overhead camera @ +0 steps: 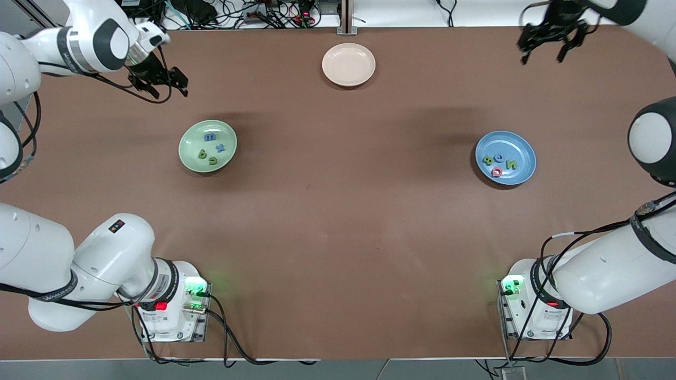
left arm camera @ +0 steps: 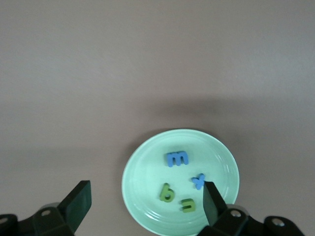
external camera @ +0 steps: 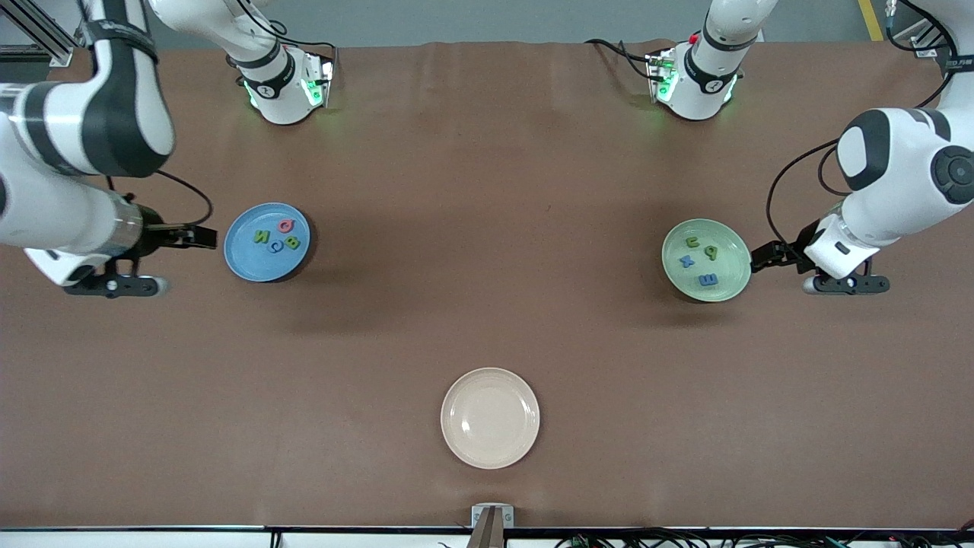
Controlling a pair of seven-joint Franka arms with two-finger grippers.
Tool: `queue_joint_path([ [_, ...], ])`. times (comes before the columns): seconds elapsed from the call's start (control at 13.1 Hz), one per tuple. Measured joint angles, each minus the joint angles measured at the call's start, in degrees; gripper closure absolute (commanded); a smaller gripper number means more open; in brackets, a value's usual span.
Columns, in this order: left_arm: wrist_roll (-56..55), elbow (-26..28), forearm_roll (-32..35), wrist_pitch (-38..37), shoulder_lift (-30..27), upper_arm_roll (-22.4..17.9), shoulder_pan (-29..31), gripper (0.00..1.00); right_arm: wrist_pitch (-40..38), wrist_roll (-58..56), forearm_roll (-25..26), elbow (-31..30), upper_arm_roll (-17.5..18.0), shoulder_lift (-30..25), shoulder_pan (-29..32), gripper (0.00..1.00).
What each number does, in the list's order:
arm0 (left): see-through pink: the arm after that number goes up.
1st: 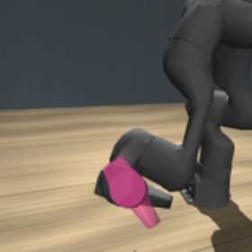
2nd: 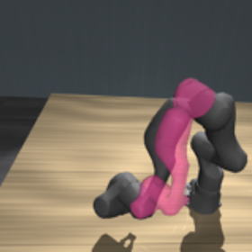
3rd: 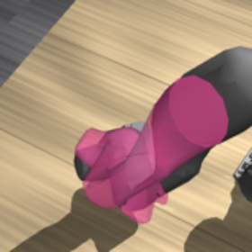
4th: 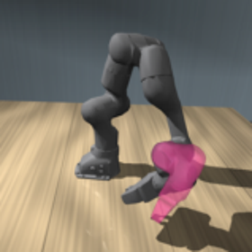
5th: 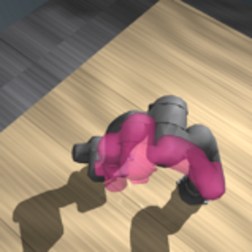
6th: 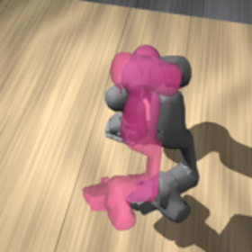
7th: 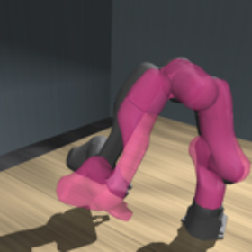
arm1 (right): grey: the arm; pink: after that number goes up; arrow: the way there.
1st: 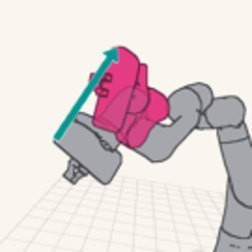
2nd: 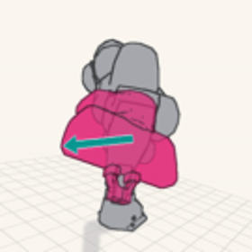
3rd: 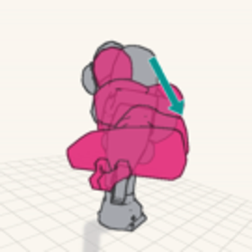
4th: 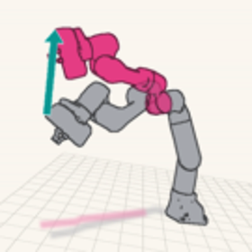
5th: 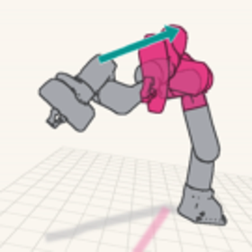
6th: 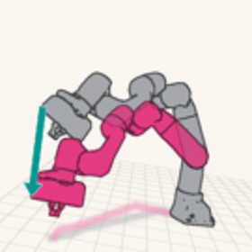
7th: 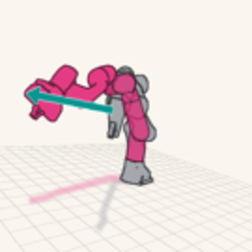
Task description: Sort uppercase to blue plate, lowercase to green plate
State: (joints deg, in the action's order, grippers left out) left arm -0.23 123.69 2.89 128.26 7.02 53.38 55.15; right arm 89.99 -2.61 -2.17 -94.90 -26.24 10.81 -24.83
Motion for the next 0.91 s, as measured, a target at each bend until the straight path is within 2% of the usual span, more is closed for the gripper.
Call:
queue_joint_path([
  [0.3,0.0,-9.7,-0.6,-10.3,-3.1,-0.4,0.1,0.0,-3.1,-5.8,0.0,6.4,-0.1,-0.1,6.6,0.0],
  [0.61,0.0,-20.5,-0.7,-21.5,-3.4,-0.8,0.1,0.0,-3.3,0.4,-0.1,10.3,0.8,0.1,6.1,0.0],
  [0.91,0.0,-28.1,-0.7,-29.5,-3.5,-1.4,0.1,0.0,-3.2,1.4,-0.1,11.0,0.9,0.4,6.1,0.0],
])
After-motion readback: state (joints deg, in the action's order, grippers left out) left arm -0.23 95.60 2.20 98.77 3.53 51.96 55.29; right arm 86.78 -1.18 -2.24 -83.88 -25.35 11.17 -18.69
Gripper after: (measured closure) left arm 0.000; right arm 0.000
